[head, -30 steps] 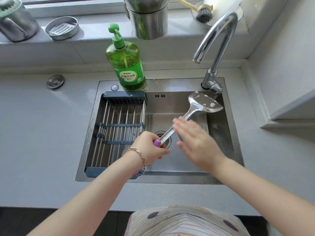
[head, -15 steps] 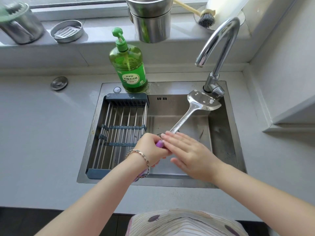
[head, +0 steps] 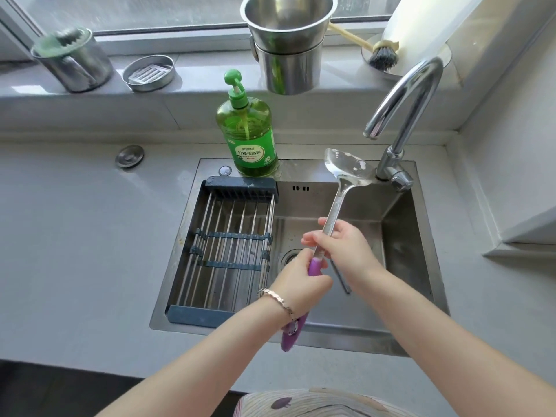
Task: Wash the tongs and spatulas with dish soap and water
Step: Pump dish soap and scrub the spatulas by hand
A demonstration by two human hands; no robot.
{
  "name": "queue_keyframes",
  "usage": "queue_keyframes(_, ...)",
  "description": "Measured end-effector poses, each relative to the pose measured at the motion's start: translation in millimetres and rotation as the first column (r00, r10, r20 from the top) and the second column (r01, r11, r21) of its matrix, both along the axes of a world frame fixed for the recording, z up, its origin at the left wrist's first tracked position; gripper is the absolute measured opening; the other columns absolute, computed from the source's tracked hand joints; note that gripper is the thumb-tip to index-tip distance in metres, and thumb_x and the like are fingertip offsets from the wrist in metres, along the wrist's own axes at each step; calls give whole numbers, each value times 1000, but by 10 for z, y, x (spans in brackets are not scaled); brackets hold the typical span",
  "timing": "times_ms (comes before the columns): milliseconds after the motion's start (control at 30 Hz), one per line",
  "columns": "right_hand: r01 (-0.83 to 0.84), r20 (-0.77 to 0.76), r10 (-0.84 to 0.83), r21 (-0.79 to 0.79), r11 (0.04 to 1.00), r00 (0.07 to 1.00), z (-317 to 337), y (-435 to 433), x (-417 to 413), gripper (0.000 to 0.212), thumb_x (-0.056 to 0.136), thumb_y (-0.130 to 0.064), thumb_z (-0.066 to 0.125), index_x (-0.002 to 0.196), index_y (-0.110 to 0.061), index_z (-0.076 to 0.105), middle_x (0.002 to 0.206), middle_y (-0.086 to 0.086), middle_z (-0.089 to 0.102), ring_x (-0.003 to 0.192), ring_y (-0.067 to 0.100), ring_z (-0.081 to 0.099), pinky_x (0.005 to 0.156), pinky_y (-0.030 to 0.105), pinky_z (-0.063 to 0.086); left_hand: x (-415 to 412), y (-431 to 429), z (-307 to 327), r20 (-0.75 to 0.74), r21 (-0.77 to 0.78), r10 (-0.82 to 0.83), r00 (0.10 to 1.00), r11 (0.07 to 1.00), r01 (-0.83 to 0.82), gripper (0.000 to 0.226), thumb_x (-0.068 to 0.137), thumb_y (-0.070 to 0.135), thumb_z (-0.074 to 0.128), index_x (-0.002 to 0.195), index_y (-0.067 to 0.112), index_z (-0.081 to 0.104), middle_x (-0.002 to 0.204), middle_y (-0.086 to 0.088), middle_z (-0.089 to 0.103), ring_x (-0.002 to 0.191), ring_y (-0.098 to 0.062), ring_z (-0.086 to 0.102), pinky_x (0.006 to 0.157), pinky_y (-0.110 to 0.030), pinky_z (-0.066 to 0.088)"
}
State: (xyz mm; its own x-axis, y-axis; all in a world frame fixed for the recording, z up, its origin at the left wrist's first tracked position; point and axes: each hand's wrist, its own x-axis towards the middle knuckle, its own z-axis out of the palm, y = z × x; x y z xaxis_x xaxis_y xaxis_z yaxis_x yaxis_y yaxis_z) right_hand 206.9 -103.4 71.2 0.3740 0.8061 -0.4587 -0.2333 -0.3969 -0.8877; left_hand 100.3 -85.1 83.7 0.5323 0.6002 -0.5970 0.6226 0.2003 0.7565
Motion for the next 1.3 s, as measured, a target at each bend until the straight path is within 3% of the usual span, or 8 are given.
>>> queue_keyframes(167,-174,-1,174,-43,984,985,-2,82,52,24,88,2,55,110,-7,58,72,1,67,60,5,63,51,17,49,23,263,54,37,-263,232,972,941,-214,11,93,23,47,85,18,52,77,-6,49,71,-19,47,69,-28,41)
queue_keyframes(300,-366,-160,363,7,930,918,81,163,119,20,93,2,46,100,-9,60,63,-4,67,48,6,59,50,18,47,-45,679,87,146,-408,590,794,767,-495,55,95,50,35,123,4,46,119,-21,57,105,-30,58,96,-40,45)
queue_keyframes(400,-492,-280,483,44,870,830,208,293,126,18,95,-2,45,95,-5,62,65,2,68,45,8,59,50,17,51,11,831,125,254,-585,758,601,615,-528,49,98,47,29,98,5,54,81,-12,69,76,-23,67,78,-39,52)
queue_keyframes(500,-528,-52,526,-90,844,849,271,482,133,20,95,-12,50,82,-9,67,61,-2,70,51,9,62,58,18,53,61,944,113,201,-691,925,323,367,-623,40,101,35,28,80,9,50,39,3,45,32,-9,47,51,-27,46)
queue_keyframes(633,-391,278,427,-178,903,860,399,945,194,25,96,-23,47,82,-13,64,73,-2,66,65,10,57,62,16,47,-77,1232,33,131,-711,982,139,191,-677,34,100,19,27,67,15,32,38,6,26,24,-6,20,33,-12,19)
queue_keyframes(800,-234,35,242,-146,961,970,701,1834,329,31,97,-29,45,108,-1,55,83,10,61,70,16,61,63,22,53,-223,1579,-17,123,-701,992,-29,67,-710,31,100,11,31,72,13,45,64,2,42,27,-5,40,37,-17,36)
queue_keyframes(1033,-273,-133,245,-258,927,960,885,2776,250,53,90,-49,51,100,3,51,88,13,56,71,15,59,51,19,54,-246,1811,-36,170,-637,984,61,157,-755,25,99,25,37,81,22,54,68,0,51,59,-13,51,62,-35,49)
queue_keyframes(1300,-309,-300,216,-311,899,929,968,3175,234,37,93,-35,48,68,-8,50,38,-3,42,26,4,37,27,10,30,-203,2082,-56,182,-618,983,40,146,-773,29,100,24,34,80,18,54,68,-1,48,60,-13,50,63,-32,48)
